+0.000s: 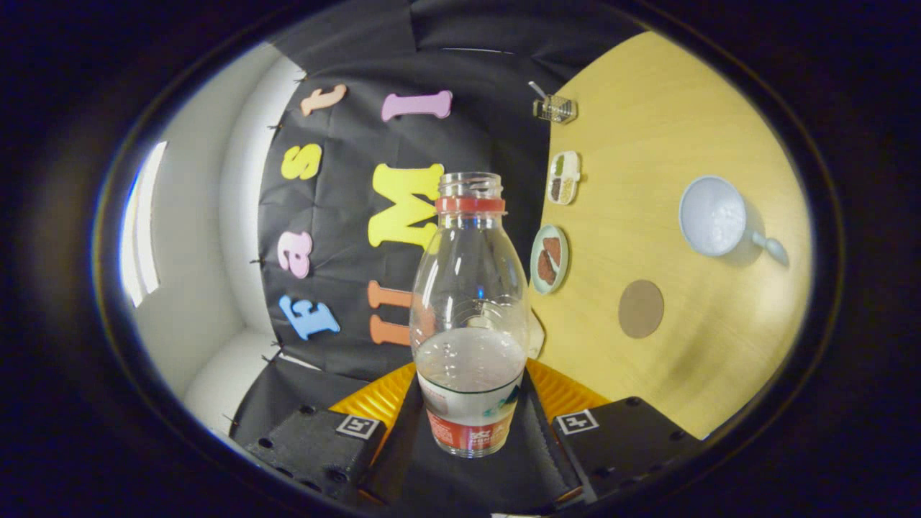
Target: Take the bottle from table, then pour the juice into the cup, finally place the bottle on the coaster
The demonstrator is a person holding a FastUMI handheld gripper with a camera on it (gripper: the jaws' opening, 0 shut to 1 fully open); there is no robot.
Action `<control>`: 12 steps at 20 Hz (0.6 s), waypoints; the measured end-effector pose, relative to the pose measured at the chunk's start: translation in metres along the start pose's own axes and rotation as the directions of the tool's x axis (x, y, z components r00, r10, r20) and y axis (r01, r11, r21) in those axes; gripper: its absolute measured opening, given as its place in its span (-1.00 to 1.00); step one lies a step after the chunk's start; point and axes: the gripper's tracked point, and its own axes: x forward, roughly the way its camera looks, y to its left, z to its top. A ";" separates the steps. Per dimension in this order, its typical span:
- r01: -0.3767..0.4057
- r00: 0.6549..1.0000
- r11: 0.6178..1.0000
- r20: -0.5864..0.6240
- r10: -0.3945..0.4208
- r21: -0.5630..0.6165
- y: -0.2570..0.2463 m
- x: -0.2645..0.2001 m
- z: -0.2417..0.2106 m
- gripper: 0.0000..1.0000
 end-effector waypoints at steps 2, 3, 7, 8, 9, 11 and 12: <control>0.010 1.000 0.992 -0.005 -0.010 -0.130 0.002 -0.007 -0.008 0.49; 0.015 1.000 0.978 -0.006 -0.017 -0.206 0.004 -0.012 -0.011 0.49; 0.074 0.997 0.865 0.005 -0.082 -0.496 0.005 -0.026 -0.017 0.49; 0.090 0.995 0.824 0.016 -0.098 -0.559 0.007 -0.029 -0.016 0.50; 0.101 0.994 0.780 0.027 -0.107 -0.617 0.009 -0.031 -0.016 0.49; 0.109 0.993 0.683 0.046 -0.110 -0.723 0.018 -0.032 -0.018 0.50; 0.104 0.993 0.647 0.047 -0.106 -0.756 0.022 -0.031 -0.020 0.50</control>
